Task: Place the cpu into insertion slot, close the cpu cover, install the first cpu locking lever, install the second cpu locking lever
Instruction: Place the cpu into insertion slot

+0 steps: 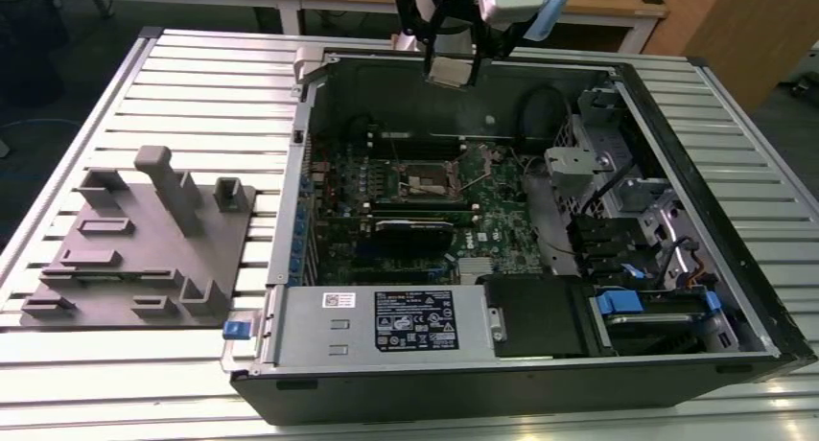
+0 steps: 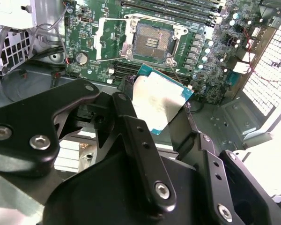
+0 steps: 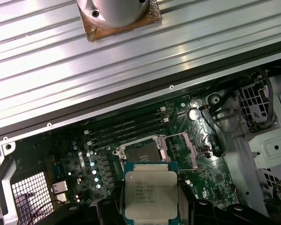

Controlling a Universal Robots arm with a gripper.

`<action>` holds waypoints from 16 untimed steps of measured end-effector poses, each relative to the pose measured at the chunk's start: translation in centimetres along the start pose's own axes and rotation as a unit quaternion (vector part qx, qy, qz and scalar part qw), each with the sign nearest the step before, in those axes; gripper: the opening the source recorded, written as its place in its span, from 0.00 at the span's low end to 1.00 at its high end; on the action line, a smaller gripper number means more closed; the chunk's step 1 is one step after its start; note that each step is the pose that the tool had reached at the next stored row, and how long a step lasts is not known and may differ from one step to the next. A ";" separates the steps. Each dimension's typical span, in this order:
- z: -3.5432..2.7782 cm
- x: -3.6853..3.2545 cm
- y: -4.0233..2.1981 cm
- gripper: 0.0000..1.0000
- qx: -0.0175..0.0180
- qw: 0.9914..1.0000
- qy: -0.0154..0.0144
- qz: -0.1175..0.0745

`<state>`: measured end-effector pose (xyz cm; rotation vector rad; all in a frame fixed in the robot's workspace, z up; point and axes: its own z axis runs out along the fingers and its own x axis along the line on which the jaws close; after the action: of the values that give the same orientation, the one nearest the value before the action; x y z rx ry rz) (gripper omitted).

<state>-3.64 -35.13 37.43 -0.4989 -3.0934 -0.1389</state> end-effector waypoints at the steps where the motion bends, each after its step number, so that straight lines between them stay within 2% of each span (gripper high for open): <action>1: 0.00 0.00 0.00 0.54 0.000 1.000 0.000 0.000; 10: 0.00 0.00 0.00 0.54 0.000 1.000 -0.001 0.006; 16: 0.01 0.00 0.00 0.54 -0.001 1.000 -0.002 0.028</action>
<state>-3.64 -35.13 37.42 -0.5860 -3.0806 -0.1392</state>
